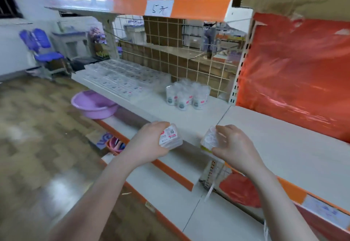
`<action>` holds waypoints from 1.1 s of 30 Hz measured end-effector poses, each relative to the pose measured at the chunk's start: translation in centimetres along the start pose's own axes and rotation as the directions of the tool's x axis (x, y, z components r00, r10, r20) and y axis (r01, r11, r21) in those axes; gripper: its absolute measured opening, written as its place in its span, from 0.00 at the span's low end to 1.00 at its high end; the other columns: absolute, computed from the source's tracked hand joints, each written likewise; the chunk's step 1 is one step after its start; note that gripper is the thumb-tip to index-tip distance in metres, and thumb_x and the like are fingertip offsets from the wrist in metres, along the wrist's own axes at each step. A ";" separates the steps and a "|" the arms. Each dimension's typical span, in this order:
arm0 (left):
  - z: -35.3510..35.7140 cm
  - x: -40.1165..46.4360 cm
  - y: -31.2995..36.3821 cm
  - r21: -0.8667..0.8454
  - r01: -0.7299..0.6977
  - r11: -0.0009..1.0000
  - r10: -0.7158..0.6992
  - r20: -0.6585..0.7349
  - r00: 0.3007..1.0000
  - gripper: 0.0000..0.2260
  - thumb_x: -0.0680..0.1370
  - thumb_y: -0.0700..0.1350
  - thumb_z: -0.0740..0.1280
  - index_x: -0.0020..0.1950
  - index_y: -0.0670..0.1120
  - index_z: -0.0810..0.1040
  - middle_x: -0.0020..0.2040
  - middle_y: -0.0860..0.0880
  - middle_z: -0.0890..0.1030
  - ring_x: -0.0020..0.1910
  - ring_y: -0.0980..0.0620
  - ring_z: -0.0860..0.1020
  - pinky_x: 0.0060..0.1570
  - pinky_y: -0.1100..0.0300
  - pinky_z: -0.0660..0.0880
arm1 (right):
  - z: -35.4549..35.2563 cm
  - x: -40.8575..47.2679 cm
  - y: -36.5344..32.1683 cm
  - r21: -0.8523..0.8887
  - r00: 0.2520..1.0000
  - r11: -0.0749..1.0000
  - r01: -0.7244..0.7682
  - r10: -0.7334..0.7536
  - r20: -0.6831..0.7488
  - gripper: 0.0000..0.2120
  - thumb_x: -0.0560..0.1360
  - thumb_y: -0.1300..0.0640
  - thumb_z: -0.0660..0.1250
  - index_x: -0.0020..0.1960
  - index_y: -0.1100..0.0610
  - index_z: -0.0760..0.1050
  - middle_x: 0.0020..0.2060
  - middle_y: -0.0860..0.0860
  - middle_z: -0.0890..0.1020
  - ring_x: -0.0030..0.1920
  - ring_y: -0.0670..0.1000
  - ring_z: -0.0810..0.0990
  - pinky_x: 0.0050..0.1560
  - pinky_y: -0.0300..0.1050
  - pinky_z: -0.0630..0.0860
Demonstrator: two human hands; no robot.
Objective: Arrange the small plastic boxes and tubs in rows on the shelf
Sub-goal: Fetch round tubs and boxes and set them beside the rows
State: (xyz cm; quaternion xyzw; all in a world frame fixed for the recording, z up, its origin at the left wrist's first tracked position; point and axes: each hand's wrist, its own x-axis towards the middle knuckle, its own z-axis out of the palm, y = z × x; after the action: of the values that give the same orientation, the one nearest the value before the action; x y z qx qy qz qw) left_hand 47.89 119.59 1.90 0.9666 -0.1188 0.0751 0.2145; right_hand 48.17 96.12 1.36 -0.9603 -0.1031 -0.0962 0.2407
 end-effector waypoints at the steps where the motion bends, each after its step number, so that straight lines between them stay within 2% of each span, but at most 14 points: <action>1: -0.6 0.0 -1.3 0.007 0.010 1.000 -0.010 -0.011 1.000 0.19 0.67 0.43 0.70 0.57 0.43 0.75 0.51 0.46 0.78 0.53 0.45 0.76 0.48 0.57 0.70 | 0.8 0.9 -1.2 0.002 1.000 1.000 0.015 -0.015 0.007 0.25 0.66 0.57 0.70 0.62 0.56 0.74 0.54 0.55 0.76 0.58 0.56 0.74 0.52 0.44 0.68; 5: -2.3 0.7 -6.4 0.019 0.073 0.997 -0.074 0.011 0.997 0.27 0.68 0.43 0.69 0.67 0.46 0.71 0.59 0.47 0.75 0.58 0.47 0.73 0.55 0.56 0.71 | 4.3 4.9 -5.4 0.001 0.997 0.998 0.069 -0.069 0.031 0.22 0.66 0.57 0.68 0.60 0.59 0.75 0.54 0.56 0.77 0.57 0.57 0.74 0.53 0.47 0.70; 7: -3.1 1.5 -9.2 0.030 0.087 0.996 -0.087 -0.002 0.996 0.25 0.69 0.43 0.70 0.66 0.46 0.72 0.56 0.48 0.76 0.56 0.48 0.74 0.52 0.56 0.72 | 6.1 7.2 -7.3 0.016 0.995 0.995 0.095 -0.095 0.041 0.21 0.67 0.57 0.69 0.59 0.59 0.75 0.53 0.56 0.77 0.56 0.58 0.74 0.52 0.47 0.70; 10: -4.4 3.3 -13.6 0.031 0.122 0.992 -0.122 -0.009 0.992 0.18 0.69 0.41 0.69 0.58 0.45 0.74 0.51 0.48 0.77 0.49 0.47 0.76 0.45 0.54 0.74 | 9.1 11.1 -10.0 0.039 0.992 0.993 0.114 -0.116 0.050 0.21 0.67 0.57 0.69 0.59 0.59 0.75 0.53 0.56 0.77 0.56 0.58 0.74 0.51 0.47 0.71; 12: -5.3 5.0 -16.9 -0.009 0.161 0.987 -0.161 0.002 0.987 0.18 0.68 0.38 0.69 0.58 0.45 0.74 0.50 0.47 0.76 0.46 0.45 0.77 0.42 0.54 0.75 | 11.1 14.1 -11.6 0.053 0.992 0.992 0.117 -0.119 0.037 0.21 0.67 0.57 0.69 0.59 0.58 0.75 0.54 0.56 0.77 0.56 0.58 0.74 0.50 0.46 0.70; 14: -6.5 7.3 -20.3 -0.017 0.174 0.985 -0.174 0.014 0.985 0.24 0.68 0.37 0.69 0.63 0.46 0.73 0.56 0.47 0.77 0.53 0.46 0.77 0.49 0.53 0.75 | 12.7 17.5 -13.1 0.049 0.995 0.994 0.099 -0.100 0.028 0.22 0.66 0.58 0.69 0.60 0.57 0.75 0.54 0.55 0.77 0.55 0.57 0.74 0.45 0.44 0.66; 16: -7.8 9.9 -23.4 0.019 0.179 0.984 -0.180 0.032 0.983 0.31 0.69 0.38 0.69 0.71 0.46 0.67 0.65 0.47 0.73 0.64 0.49 0.71 0.59 0.58 0.70 | 14.0 20.9 -14.6 0.046 0.997 0.996 0.074 -0.075 0.024 0.21 0.66 0.58 0.70 0.59 0.56 0.75 0.52 0.54 0.76 0.54 0.56 0.74 0.43 0.44 0.66; 19: -9.6 14.0 -27.3 0.033 0.172 0.984 -0.173 0.022 0.985 0.34 0.70 0.38 0.70 0.74 0.48 0.63 0.71 0.48 0.68 0.68 0.51 0.67 0.62 0.60 0.66 | 15.3 25.4 -16.8 0.028 0.997 0.998 0.061 -0.062 0.035 0.21 0.66 0.57 0.69 0.59 0.57 0.74 0.53 0.54 0.76 0.55 0.56 0.74 0.49 0.47 0.71; 22: -10.7 17.2 -30.9 0.022 0.175 0.984 -0.175 0.012 0.985 0.34 0.70 0.39 0.70 0.74 0.50 0.62 0.72 0.51 0.66 0.69 0.53 0.66 0.62 0.61 0.65 | 16.5 28.8 -18.7 0.010 0.996 0.999 0.050 -0.050 0.075 0.21 0.66 0.58 0.70 0.59 0.59 0.75 0.56 0.55 0.77 0.57 0.56 0.74 0.52 0.46 0.71; 27: -11.9 23.0 -37.1 0.071 0.081 0.994 -0.085 0.056 0.995 0.35 0.68 0.40 0.69 0.74 0.50 0.63 0.71 0.51 0.68 0.68 0.53 0.68 0.60 0.61 0.66 | 18.8 33.2 -21.4 -0.006 0.998 1.000 -0.003 0.004 0.058 0.21 0.67 0.57 0.70 0.59 0.58 0.75 0.58 0.55 0.77 0.60 0.55 0.73 0.54 0.46 0.70; 30: -12.5 26.9 -40.8 0.141 -0.033 0.989 0.017 0.110 0.994 0.35 0.69 0.41 0.69 0.75 0.50 0.62 0.72 0.51 0.67 0.69 0.52 0.67 0.59 0.63 0.64 | 20.5 35.3 -23.1 -0.041 0.998 0.998 -0.042 0.044 0.048 0.22 0.68 0.57 0.69 0.62 0.57 0.74 0.59 0.54 0.77 0.61 0.54 0.73 0.56 0.45 0.70; 33: -13.0 30.8 -44.4 0.182 -0.172 0.968 0.132 0.213 0.968 0.34 0.72 0.42 0.69 0.76 0.50 0.59 0.73 0.50 0.65 0.70 0.52 0.65 0.63 0.61 0.63 | 22.3 37.5 -24.9 -0.084 0.993 0.990 -0.115 0.114 -0.008 0.22 0.68 0.57 0.67 0.62 0.57 0.74 0.59 0.54 0.77 0.61 0.56 0.73 0.58 0.48 0.72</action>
State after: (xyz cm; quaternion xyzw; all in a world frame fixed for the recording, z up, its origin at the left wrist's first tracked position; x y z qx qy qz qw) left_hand 87.90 158.20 1.96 0.9737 -0.2058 0.0059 0.0975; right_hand 81.09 134.03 1.83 -0.9738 -0.0433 -0.0880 0.2052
